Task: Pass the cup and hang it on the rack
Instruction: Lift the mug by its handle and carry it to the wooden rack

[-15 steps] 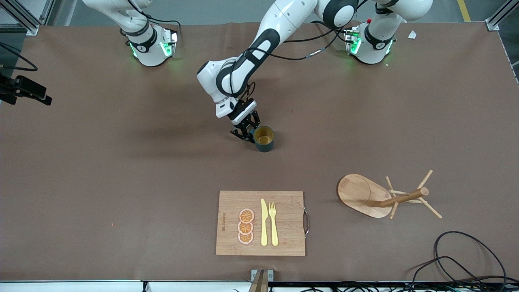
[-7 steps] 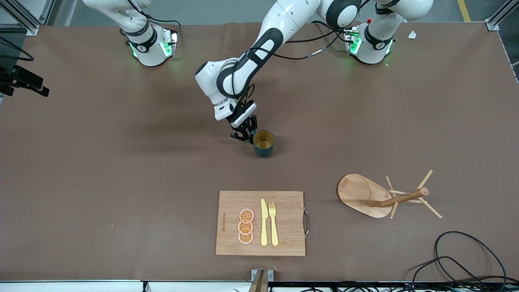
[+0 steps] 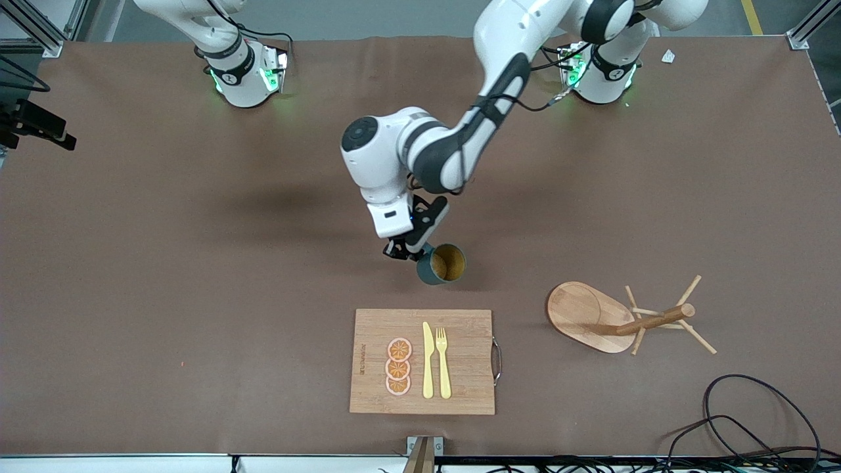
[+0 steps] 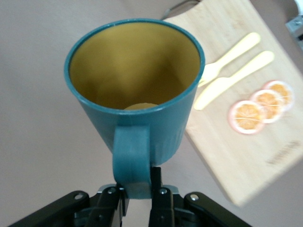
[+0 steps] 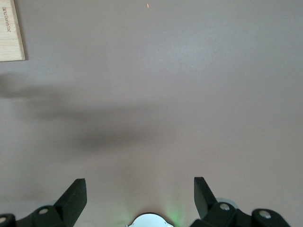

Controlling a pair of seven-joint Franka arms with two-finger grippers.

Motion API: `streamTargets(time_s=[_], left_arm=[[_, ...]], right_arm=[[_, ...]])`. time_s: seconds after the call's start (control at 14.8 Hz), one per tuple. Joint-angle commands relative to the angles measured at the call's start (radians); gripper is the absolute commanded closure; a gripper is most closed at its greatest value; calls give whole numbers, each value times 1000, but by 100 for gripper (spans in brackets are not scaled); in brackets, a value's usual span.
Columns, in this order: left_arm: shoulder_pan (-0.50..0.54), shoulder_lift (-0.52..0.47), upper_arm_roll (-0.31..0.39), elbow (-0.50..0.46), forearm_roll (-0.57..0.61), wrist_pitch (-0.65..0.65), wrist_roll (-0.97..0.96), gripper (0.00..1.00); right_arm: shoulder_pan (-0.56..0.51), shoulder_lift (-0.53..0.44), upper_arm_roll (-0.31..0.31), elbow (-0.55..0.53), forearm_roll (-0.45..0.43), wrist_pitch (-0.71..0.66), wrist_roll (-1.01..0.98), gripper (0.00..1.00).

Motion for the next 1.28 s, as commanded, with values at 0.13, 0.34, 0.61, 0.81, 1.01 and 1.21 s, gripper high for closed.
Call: streamTargets(time_s=[0.13,0.34,0.61,0.81,1.01,1.21], left_arm=[[136,-150,-13,-33,-320,89,169,100],[216,-222,-13,-36,-577,123,270,100],[319,-293,-15,-81,-837,123,388,100],[399,-371,-15,-220,-1020,120,590,100],[469,-478,-16,-413,-1125,112,805,100],[520,-558,-18,-574,-1167,94,980,100]], right_arm=[[-1,-22,8,10,-8,-14,-9,0],[-1,-20,7,20,-8,-14,-63,0],[-4,-20,5,20,-8,-25,-61,0],[-9,-20,1,20,-6,-42,-49,0],[-4,-20,-5,20,-5,-45,-3,0],[-1,-20,-5,22,-5,-40,-8,0]])
